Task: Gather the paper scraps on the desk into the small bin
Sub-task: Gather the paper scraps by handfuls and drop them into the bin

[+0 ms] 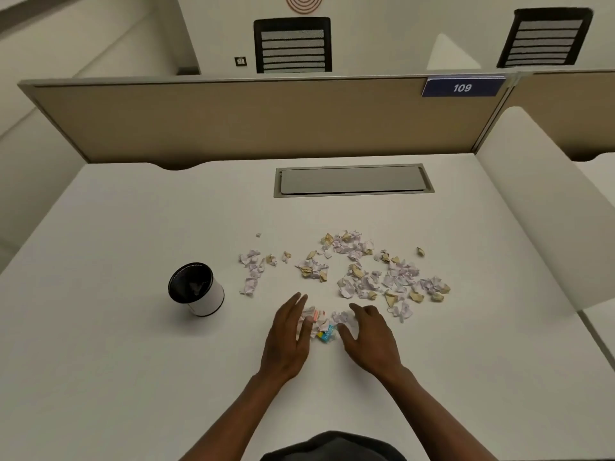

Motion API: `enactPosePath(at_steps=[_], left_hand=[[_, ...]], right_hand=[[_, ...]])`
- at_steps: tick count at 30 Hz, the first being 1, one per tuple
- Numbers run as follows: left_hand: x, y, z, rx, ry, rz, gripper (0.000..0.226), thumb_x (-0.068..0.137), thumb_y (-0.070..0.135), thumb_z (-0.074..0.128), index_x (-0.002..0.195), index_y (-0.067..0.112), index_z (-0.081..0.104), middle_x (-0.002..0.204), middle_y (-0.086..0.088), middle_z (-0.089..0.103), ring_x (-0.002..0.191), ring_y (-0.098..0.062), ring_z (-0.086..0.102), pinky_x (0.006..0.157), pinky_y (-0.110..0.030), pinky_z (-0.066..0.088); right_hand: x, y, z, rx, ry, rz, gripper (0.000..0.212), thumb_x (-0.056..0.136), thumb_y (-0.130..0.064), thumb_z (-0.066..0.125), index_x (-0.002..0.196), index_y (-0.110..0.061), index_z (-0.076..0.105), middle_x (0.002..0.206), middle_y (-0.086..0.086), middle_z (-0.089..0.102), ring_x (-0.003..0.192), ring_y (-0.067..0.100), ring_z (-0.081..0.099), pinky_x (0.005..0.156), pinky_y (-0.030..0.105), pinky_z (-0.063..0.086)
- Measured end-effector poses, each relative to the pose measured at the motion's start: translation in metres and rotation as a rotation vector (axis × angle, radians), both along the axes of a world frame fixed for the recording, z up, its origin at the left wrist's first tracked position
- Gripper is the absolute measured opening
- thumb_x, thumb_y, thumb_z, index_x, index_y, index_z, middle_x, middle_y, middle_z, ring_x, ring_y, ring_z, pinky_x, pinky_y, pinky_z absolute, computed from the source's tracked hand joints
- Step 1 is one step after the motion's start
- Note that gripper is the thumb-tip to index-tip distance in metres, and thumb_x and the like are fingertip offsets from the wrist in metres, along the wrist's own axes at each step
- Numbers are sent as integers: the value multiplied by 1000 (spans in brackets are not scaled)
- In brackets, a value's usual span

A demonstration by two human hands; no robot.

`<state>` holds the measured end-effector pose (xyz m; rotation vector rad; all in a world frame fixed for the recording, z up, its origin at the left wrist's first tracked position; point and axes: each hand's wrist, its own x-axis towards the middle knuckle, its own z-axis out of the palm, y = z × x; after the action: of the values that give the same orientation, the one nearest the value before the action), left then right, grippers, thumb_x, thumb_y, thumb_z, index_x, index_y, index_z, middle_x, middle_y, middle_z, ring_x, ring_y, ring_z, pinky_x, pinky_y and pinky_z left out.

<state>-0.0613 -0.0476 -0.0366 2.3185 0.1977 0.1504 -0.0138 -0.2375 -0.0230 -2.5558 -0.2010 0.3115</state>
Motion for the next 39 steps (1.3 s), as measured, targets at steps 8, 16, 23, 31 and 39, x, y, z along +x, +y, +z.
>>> enactPosePath(at_steps=[8, 16, 23, 31, 39], left_hand=[[2, 22, 2, 48, 279, -80, 74, 87, 39, 71, 151, 22, 37, 159, 3, 29, 143, -15, 30, 115, -25, 33], [19, 10, 16, 63, 327, -177, 78, 86, 22, 76, 152, 15, 35, 146, -4, 35, 131, -20, 48, 107, -31, 46], [16, 3, 13, 26, 251, -113, 33, 90, 12, 66, 123, 14, 60, 121, 2, 55, 103, -17, 62, 83, -14, 43], [5, -6, 10, -118, 171, 91, 28, 92, 9, 64, 119, 10, 69, 113, -7, 69, 103, -17, 64, 84, -2, 40], [4, 13, 32, -429, 188, 289, 35, 90, 20, 72, 125, 24, 69, 124, 5, 70, 104, -8, 65, 86, -17, 50]], right_hand=[[15, 15, 5, -68, 103, 211, 93, 77, -75, 56, 151, -23, 34, 141, 2, 47, 122, 21, 54, 96, 34, 49], [24, 35, 7, -194, 87, 367, 95, 78, -52, 75, 154, -25, 25, 139, 8, 41, 120, 26, 53, 98, 36, 50], [25, 50, 10, -84, 44, 345, 39, 83, -32, 72, 119, -22, 62, 110, 4, 52, 93, 22, 60, 76, 29, 48], [23, 54, 10, 106, 86, 219, 31, 79, -24, 76, 109, -16, 72, 104, 6, 69, 95, 23, 64, 77, 25, 43], [36, 69, 36, 303, 238, 187, 35, 73, -25, 85, 106, -23, 74, 104, -4, 75, 91, 8, 68, 79, 20, 55]])
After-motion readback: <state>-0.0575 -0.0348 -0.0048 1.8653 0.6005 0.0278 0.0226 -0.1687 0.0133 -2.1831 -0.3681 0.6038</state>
